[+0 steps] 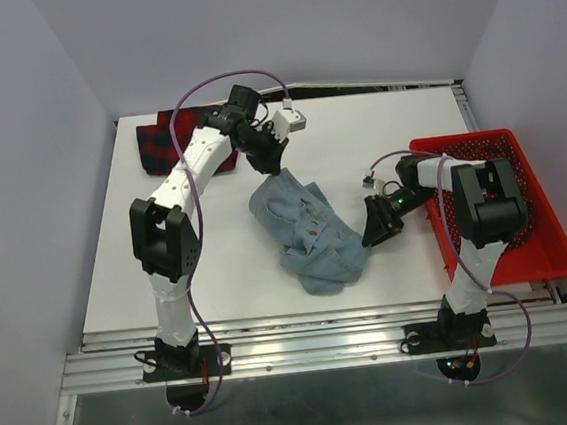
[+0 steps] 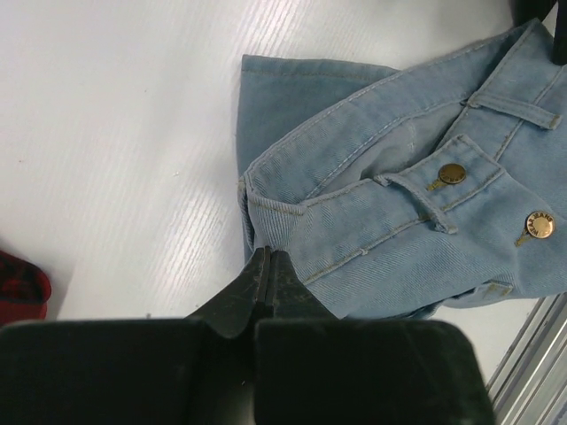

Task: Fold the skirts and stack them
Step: Flatten the skirt out

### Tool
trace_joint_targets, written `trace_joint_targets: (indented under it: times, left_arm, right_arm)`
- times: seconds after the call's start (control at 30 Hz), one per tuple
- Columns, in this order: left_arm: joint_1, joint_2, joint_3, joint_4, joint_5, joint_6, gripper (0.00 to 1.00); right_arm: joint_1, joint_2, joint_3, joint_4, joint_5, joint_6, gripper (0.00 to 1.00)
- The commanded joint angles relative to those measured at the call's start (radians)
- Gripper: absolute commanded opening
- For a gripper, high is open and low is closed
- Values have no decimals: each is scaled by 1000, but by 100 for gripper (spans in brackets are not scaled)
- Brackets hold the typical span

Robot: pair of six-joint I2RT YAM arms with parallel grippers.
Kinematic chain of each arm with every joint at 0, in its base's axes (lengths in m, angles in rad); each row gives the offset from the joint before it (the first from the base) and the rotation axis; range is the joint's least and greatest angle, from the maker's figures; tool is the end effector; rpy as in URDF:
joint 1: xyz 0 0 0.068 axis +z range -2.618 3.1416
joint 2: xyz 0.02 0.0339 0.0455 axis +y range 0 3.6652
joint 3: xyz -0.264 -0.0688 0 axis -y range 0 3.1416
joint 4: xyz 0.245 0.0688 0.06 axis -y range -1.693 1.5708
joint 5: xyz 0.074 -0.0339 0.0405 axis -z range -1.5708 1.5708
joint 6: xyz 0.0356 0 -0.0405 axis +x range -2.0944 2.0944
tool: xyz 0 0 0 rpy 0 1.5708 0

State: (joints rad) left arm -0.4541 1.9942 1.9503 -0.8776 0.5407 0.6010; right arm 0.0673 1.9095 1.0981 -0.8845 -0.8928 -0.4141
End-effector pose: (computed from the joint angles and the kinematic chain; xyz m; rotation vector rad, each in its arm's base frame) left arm 0.3865 -0.2091 0.3201 1.3984 1.9565 -0.6027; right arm 0.3053 0.0484 0.1305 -0.5849 2.7342 1.3478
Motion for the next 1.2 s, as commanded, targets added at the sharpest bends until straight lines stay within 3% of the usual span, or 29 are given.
trace_joint_targets:
  times: [0.0, 0.03, 0.07, 0.13, 0.2, 0.5, 0.63, 0.77, 0.83, 0.97, 1.07, 1.17]
  left_arm:
    - [14, -49, -5, 35, -4, -32, 0]
    - [20, -51, -7, 43, -1, -40, 0]
    - [37, -51, -5, 54, 1, -47, 0]
    - [66, -46, 2, 68, 28, -79, 0]
    - [115, -28, 34, 80, 63, -108, 0]
    - [273, 81, 346, 161, 163, -141, 0]
    - [284, 42, 328, 375, 182, -170, 0]
    - [321, -60, 175, 838, 197, -283, 0]
    - [328, -100, 133, 934, 219, -300, 0]
    - [357, -156, 99, 1019, 272, -268, 0]
    - [388, -236, 0, 1031, 326, -262, 0]
    - [393, -369, -196, 1031, 366, -176, 0]
  right_arm:
    - [8, 49, 26, 69, -38, 8, 49]
    - [8, 52, 32, 50, -50, -3, 42]
    - [8, 51, 37, 20, -63, -11, 25]
    - [8, 36, 65, 4, -72, -12, 7]
    - [-1, 0, 113, 1, -57, 4, 1]
    - [-44, -102, 471, 88, 135, 83, 1]
    - [-53, -110, 647, 189, 257, 127, 1]
    - [-54, -125, 788, 332, 357, 166, 1]
    - [-54, -132, 867, 355, 380, 156, 1]
    - [-54, -205, 838, 381, 379, 84, 1]
    - [-54, -306, 699, 416, 379, 41, 1]
    - [-54, -417, 567, 435, 396, 9, 1]
